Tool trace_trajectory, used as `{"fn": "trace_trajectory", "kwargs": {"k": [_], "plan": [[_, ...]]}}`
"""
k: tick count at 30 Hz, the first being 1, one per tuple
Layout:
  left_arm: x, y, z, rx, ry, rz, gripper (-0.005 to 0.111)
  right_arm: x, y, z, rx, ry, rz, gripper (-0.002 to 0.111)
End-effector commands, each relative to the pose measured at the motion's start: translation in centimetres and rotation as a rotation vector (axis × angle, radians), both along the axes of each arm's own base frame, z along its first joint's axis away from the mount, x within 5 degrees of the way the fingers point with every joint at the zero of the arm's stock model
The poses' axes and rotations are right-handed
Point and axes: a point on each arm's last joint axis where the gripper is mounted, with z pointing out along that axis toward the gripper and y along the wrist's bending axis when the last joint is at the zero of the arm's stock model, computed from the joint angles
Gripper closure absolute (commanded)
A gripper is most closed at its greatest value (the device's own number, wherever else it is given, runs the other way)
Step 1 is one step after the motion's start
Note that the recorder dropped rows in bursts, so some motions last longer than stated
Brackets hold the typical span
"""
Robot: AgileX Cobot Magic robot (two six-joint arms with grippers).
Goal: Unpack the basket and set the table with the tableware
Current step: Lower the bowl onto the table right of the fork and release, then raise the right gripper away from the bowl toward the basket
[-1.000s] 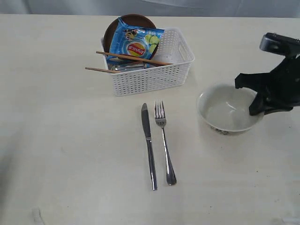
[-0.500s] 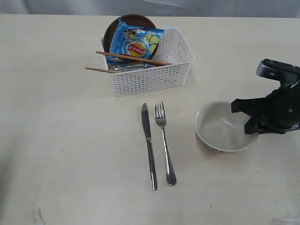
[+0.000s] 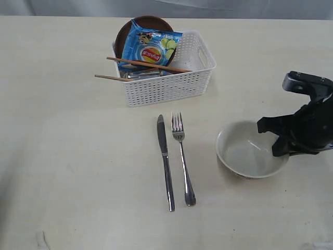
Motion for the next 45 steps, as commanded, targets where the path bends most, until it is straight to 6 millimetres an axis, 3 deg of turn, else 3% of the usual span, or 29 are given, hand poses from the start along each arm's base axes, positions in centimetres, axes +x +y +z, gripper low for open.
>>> {"fn": "trace_trajectory", "kwargs": {"k": [1, 16, 18, 23, 26, 31, 37, 42, 45], "plan": [[0.0, 0.0, 0.0, -0.002, -0.011, -0.008, 0.107, -0.2, -0.5, -0.1, -0.043, 0.008, 0.010, 0.109], [0.0, 0.0, 0.0, -0.002, -0.011, -0.008, 0.107, 0.0, -1.2, -0.1, -0.113, -0.017, -0.010, 0.108], [0.0, 0.0, 0.0, -0.002, -0.011, -0.008, 0.107, 0.0, -1.3, -0.1, -0.122, -0.016, -0.015, 0.100], [0.0, 0.0, 0.0, -0.002, -0.011, -0.008, 0.107, 0.2, -1.2, 0.1, -0.121, -0.010, -0.013, 0.060], [0.0, 0.0, 0.0, -0.002, -0.011, -0.008, 0.107, 0.6, -1.2, 0.8, -0.127, -0.004, 0.006, 0.059], [0.0, 0.0, 0.0, -0.002, -0.011, -0.008, 0.107, 1.9, -1.4, 3.1, -0.156, -0.049, 0.039, 0.059], [0.0, 0.0, 0.0, -0.002, -0.011, -0.008, 0.107, 4.6, -0.8, 8.2, -0.104, -0.135, -0.013, 0.059], [0.0, 0.0, 0.0, -0.002, -0.011, -0.008, 0.107, 8.1, 1.0, 13.1, 0.064, -0.285, -0.057, 0.059], [0.0, 0.0, 0.0, -0.002, -0.011, -0.008, 0.107, 10.5, 2.7, 14.3, 0.091, -0.297, -0.018, 0.059]]}}
